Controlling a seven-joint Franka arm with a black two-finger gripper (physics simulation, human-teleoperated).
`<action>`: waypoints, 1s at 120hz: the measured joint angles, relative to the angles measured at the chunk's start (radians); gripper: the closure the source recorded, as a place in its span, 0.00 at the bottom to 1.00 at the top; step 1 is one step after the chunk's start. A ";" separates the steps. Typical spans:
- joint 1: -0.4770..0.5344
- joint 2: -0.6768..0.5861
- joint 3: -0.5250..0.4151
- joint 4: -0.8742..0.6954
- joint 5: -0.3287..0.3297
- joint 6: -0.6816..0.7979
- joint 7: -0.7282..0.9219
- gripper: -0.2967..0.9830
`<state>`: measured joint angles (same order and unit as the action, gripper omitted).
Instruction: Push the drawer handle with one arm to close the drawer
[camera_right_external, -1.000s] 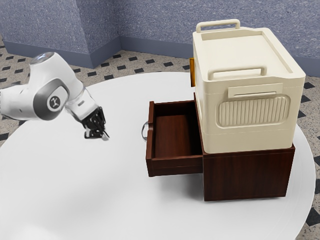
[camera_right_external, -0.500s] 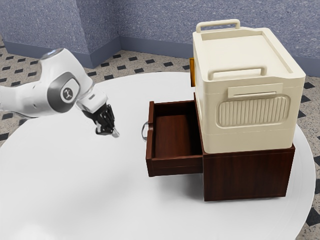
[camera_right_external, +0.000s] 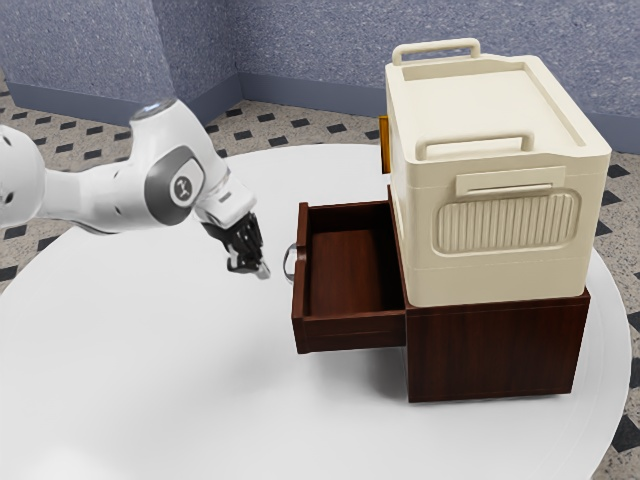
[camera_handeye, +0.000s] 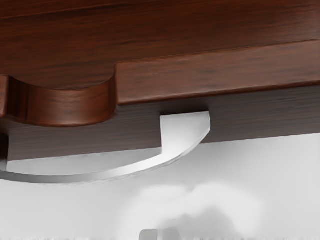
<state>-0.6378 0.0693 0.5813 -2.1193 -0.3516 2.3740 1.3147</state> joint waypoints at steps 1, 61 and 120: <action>0.001 0.001 0.000 0.000 0.000 0.000 0.000 0.85; 0.039 0.116 -0.017 0.101 -0.025 -0.017 0.004 0.85; 0.126 0.160 -0.137 0.169 -0.049 -0.030 0.005 0.85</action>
<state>-0.5117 0.2290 0.4442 -1.9508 -0.4008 2.3438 1.3195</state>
